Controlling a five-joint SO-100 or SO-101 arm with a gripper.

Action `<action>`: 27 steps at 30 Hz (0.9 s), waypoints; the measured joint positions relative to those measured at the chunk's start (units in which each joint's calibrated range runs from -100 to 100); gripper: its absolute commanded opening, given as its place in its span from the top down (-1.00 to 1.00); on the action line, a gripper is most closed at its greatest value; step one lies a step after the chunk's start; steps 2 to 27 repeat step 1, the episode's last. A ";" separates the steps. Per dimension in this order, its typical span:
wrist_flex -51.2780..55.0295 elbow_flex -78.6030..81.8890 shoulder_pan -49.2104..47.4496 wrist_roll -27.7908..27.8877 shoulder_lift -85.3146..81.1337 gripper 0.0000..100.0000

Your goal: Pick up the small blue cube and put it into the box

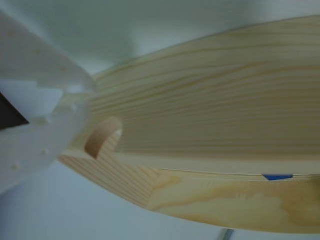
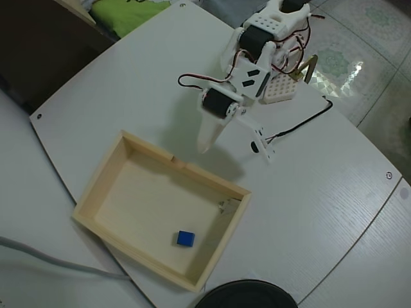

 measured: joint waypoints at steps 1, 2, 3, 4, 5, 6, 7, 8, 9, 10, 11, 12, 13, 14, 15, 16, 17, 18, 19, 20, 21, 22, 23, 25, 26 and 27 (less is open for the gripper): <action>0.00 0.00 0.00 0.00 0.00 0.98; 0.00 0.00 0.00 0.00 0.00 0.98; 0.00 0.00 0.00 0.00 0.00 0.98; 0.00 0.00 0.00 0.00 0.00 0.98; 0.00 0.00 0.00 0.00 0.00 0.98; 0.00 0.00 0.00 0.00 0.00 0.98; 0.00 0.00 0.00 0.00 0.00 0.98; 0.00 0.00 0.00 0.00 0.00 0.98; 0.00 0.00 0.00 0.00 0.00 0.98; 0.00 0.00 0.00 0.00 0.00 0.98; 0.00 0.00 0.00 0.00 0.00 0.98; 0.00 0.00 0.00 0.00 0.00 0.98; 0.00 0.00 0.00 0.00 0.00 0.98; 0.00 0.00 0.00 0.00 0.00 0.98; 0.00 0.00 0.00 0.00 0.00 0.98; 0.00 0.00 0.00 0.00 0.00 0.98; 0.00 0.00 0.00 0.00 0.00 0.98; 0.00 0.00 0.00 0.00 0.00 0.98; 0.00 0.00 0.00 0.00 0.00 0.98; 0.00 0.00 0.00 0.00 0.00 0.98; 0.00 0.00 0.00 0.00 0.00 0.98; 0.00 0.00 0.00 0.00 0.00 0.98; 0.00 0.00 0.00 0.00 0.00 0.98; 0.00 0.00 0.00 0.00 0.00 0.98; 0.00 0.00 0.00 0.00 0.00 0.98; 0.00 0.00 0.00 0.00 0.00 0.98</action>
